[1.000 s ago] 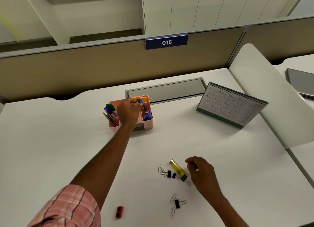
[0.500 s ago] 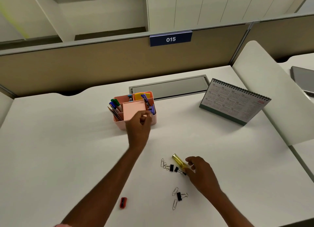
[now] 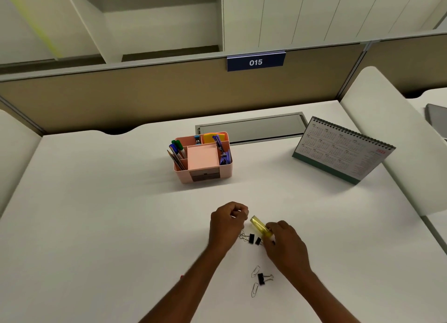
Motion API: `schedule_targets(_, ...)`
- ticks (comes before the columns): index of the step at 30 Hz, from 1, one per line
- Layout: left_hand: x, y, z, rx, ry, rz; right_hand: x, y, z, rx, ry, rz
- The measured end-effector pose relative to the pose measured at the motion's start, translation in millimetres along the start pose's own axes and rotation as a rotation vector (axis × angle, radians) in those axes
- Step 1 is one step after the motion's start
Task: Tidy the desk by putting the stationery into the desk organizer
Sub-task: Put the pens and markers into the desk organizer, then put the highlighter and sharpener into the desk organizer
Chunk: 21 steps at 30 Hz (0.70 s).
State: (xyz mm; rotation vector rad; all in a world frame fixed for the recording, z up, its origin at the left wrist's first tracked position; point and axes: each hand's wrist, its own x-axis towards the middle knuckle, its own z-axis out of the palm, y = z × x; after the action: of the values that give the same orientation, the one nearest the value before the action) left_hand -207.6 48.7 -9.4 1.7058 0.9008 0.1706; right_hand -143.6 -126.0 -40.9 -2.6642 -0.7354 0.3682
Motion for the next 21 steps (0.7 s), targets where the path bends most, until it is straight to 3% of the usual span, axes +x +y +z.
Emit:
schedule_targets(14,29.6,19.5,-61.1,-0.096,0.252,0.028,58.4,-108.8,-22.7,0.333,0.080,-0.248)
schedule_targets(21,49.0,37.6,-110.0,-0.118,0.255,0.065,101.1,-167.0,-11.9,0.377,0.106,-0.310)
